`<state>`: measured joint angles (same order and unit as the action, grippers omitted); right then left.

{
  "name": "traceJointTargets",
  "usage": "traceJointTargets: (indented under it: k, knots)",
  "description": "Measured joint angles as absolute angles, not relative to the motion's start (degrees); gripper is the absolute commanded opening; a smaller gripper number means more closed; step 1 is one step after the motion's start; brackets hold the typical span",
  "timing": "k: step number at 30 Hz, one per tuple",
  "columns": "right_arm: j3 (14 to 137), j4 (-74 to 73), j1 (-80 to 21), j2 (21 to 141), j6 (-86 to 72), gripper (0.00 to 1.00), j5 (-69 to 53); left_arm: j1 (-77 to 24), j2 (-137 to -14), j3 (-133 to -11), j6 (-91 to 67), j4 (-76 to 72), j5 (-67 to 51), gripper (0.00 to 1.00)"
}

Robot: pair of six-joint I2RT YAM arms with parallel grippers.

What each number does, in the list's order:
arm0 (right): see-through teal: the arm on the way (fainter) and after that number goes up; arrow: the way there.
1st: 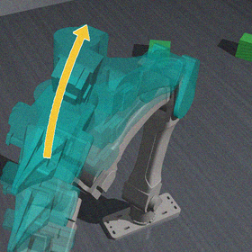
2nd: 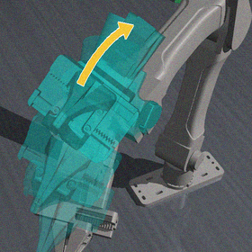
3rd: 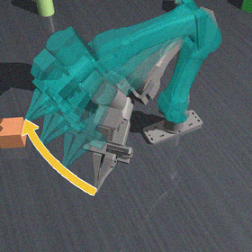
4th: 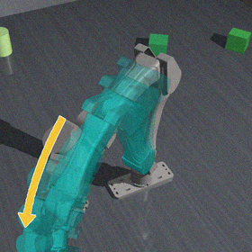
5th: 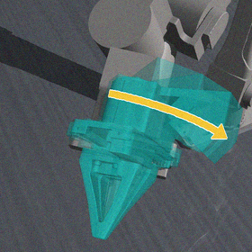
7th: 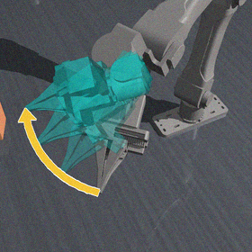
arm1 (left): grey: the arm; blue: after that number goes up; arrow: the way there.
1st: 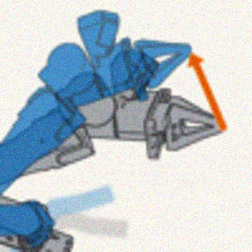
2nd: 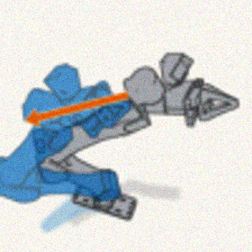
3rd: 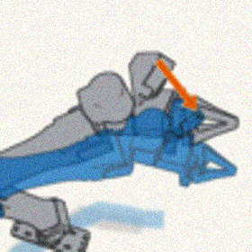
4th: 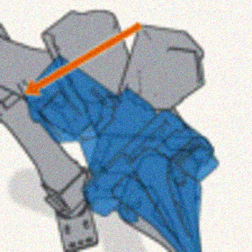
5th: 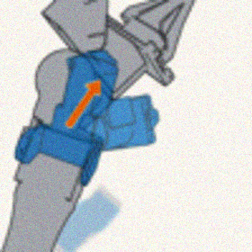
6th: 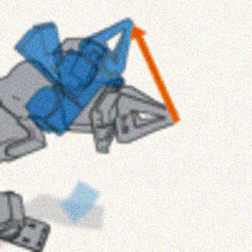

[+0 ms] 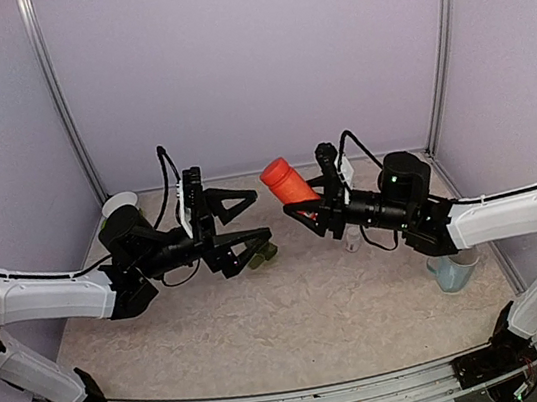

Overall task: Sort the pills into containers
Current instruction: Unscrew the lid of the pill bottle from the pill bottle.

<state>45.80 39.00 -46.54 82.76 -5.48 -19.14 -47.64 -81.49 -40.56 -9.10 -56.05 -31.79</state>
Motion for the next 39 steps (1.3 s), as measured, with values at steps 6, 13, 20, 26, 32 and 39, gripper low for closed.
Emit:
traceJointTargets:
  k: [6,13,20,26,32,39]
  knots:
    - [45.1,38.6,-45.6,82.1,-4.4,0.28,-19.1,-48.0,-80.5,-40.0,-8.5,-55.6,-32.0,0.99]
    - [43.8,39.2,-46.8,81.4,-3.3,0.28,-28.4,-46.9,-80.5,-39.9,-7.9,-54.6,-30.4,0.99]
    - [44.8,40.7,-51.0,85.1,-2.8,0.28,-33.6,-47.2,-82.2,-43.2,-7.5,-54.6,-31.2,0.99]
    - [45.7,41.1,-52.0,88.4,-3.6,0.28,-34.3,-48.8,-84.5,-44.8,-7.5,-54.6,-32.4,0.99]
    - [46.0,41.4,-52.0,88.4,-3.9,0.28,-31.7,-49.1,-85.0,-44.9,-7.5,-54.7,-32.8,0.99]
    - [46.0,41.4,-52.0,88.4,-3.8,0.28,-27.2,-49.3,-85.0,-44.9,-7.5,-54.7,-32.6,0.99]
